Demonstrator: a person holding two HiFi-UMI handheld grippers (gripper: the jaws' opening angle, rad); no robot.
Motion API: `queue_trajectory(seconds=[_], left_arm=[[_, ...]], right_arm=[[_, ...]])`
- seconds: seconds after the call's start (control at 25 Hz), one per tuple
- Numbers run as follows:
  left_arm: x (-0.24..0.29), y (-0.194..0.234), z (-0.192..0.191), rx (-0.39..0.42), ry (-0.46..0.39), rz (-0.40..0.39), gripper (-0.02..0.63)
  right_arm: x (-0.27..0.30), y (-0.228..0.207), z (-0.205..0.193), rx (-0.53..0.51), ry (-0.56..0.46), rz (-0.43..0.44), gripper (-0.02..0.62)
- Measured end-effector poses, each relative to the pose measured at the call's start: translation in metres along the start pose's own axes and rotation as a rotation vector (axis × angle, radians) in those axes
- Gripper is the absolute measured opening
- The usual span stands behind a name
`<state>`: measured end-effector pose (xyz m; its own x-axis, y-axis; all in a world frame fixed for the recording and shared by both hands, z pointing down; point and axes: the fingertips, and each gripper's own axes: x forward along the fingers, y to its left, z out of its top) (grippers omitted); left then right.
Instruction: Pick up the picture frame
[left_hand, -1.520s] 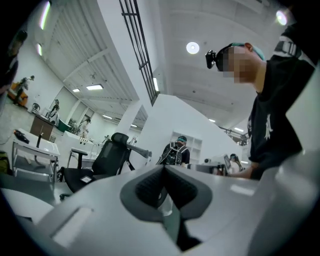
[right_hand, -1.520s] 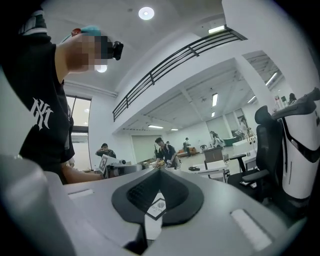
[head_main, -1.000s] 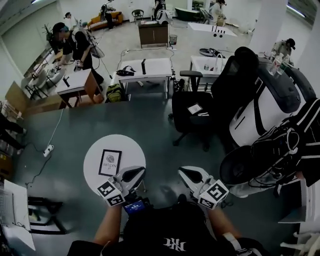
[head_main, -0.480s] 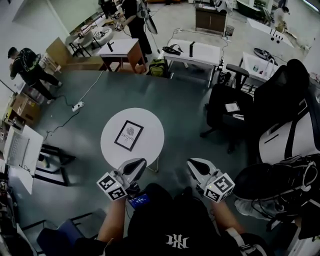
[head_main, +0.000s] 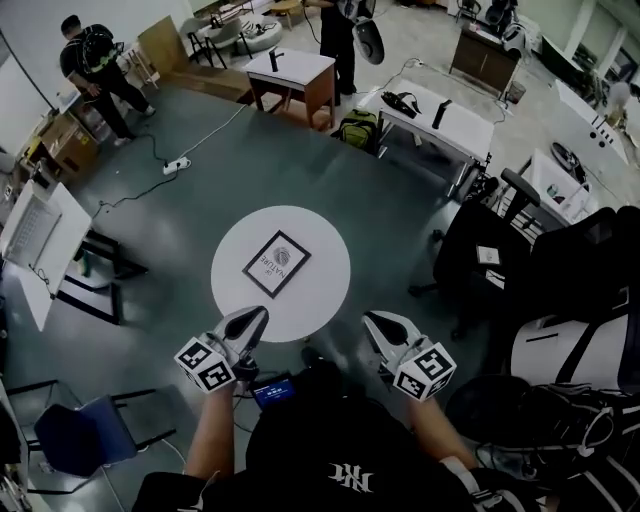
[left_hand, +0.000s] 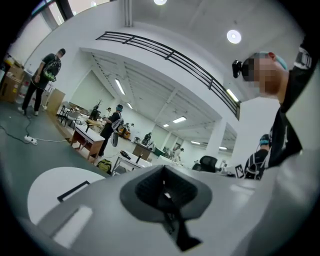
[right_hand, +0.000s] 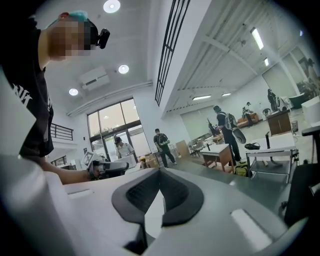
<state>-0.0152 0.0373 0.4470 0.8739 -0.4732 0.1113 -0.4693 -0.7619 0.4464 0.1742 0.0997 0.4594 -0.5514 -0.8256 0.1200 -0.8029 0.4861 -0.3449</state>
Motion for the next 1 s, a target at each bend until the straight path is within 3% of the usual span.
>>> queue_trajectory(seconds=[0.28,0.52,0.72,1.0], left_arm=[[0.016,0.095,0.043,-0.015,-0.061,0.093,0.003],[0.009,0.152,0.048,-0.039,-0.052,0.129,0.003],[-0.011,0.198,0.036,-0.122,-0.054,0.234,0.003],[-0.037,0.250,-0.018,-0.261,0.028,0.436,0.044]], right_arm=[[0.082,-0.029,0.032,-0.069,0.056,0.084,0.024],[0.169,-0.039,0.042,-0.115,0.073,0.116,0.060],[0.239,-0.038,0.017,-0.122,0.196,0.219,0.102],[0.333,-0.071,-0.042,-0.104,0.411,0.334,0.134]])
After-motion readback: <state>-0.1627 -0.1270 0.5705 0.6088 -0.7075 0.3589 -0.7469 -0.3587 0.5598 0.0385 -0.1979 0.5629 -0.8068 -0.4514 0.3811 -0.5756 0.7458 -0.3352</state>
